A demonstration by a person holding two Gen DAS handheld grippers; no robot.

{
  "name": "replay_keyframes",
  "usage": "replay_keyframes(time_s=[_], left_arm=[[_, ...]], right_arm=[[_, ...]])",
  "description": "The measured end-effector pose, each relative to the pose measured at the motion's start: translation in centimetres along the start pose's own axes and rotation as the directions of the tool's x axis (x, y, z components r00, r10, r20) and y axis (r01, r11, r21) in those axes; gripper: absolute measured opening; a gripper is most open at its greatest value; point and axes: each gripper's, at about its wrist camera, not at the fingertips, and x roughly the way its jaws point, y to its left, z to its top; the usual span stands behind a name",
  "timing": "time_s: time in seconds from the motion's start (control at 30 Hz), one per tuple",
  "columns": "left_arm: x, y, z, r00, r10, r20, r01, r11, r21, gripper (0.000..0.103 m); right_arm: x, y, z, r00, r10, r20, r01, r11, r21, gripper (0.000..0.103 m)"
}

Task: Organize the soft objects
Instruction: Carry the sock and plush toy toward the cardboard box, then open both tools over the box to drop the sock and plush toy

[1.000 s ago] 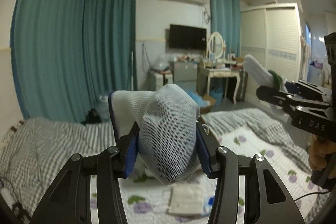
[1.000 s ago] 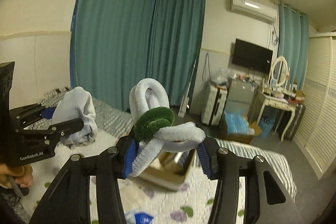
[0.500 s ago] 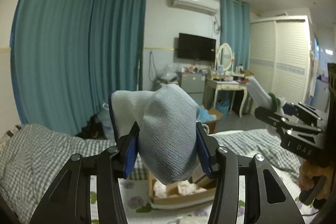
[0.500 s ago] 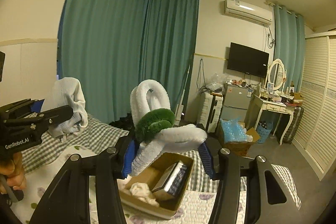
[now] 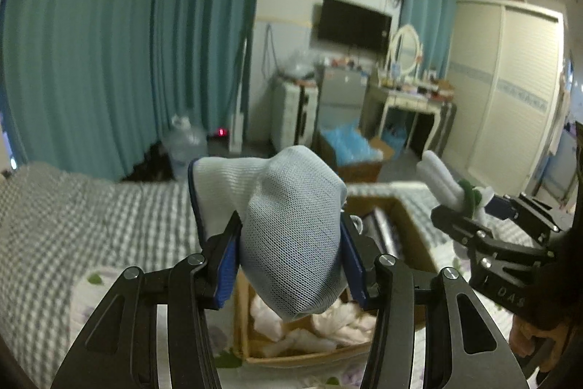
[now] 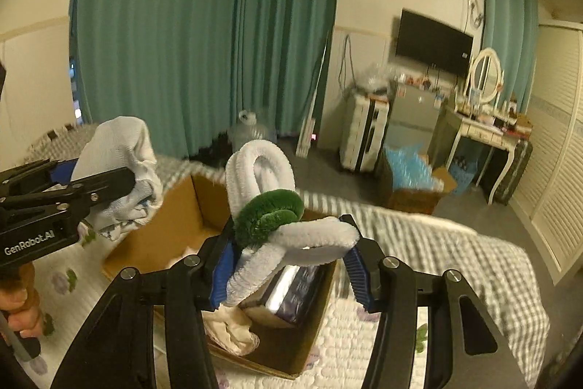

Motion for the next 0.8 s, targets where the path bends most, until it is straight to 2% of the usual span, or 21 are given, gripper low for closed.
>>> replay_keyframes(time_s=[0.13, 0.4, 0.47, 0.57, 0.73, 0.8], left_arm=[[3.3, -0.1, -1.5, 0.995, -0.015, -0.095, 0.013, 1.000, -0.015, 0.049], [4.8, -1.8, -2.6, 0.990, 0.003, -0.142, 0.005, 0.999, 0.054, 0.050], [5.2, -1.9, -2.8, 0.988, 0.010, -0.153, -0.001, 0.998, 0.057, 0.053], [5.1, -2.1, -2.8, 0.988, 0.011, -0.156, -0.001, 0.998, 0.064, 0.055], [4.0, -1.3, -2.0, 0.991, -0.023, -0.135, 0.022, 1.000, -0.008, 0.060], [3.5, -1.4, -1.5, 0.991, -0.018, -0.131, 0.017, 1.000, -0.007, 0.069]], right_arm=[[3.0, 0.8, -1.8, 0.997, 0.014, -0.082, -0.016, 1.000, -0.023, 0.053], [6.2, 1.7, -5.4, 0.977, 0.018, -0.211, -0.033, 0.997, -0.067, 0.053], [6.5, 1.6, -5.8, 0.975, 0.015, -0.224, -0.031, 0.997, -0.068, 0.054], [6.4, 1.9, -6.2, 0.973, 0.011, -0.229, -0.031, 0.996, -0.085, 0.063], [4.7, 2.5, -6.1, 0.982, 0.006, -0.189, -0.030, 0.992, -0.122, 0.073], [3.9, 2.3, -5.7, 0.985, 0.011, -0.173, -0.031, 0.993, -0.115, 0.077]])
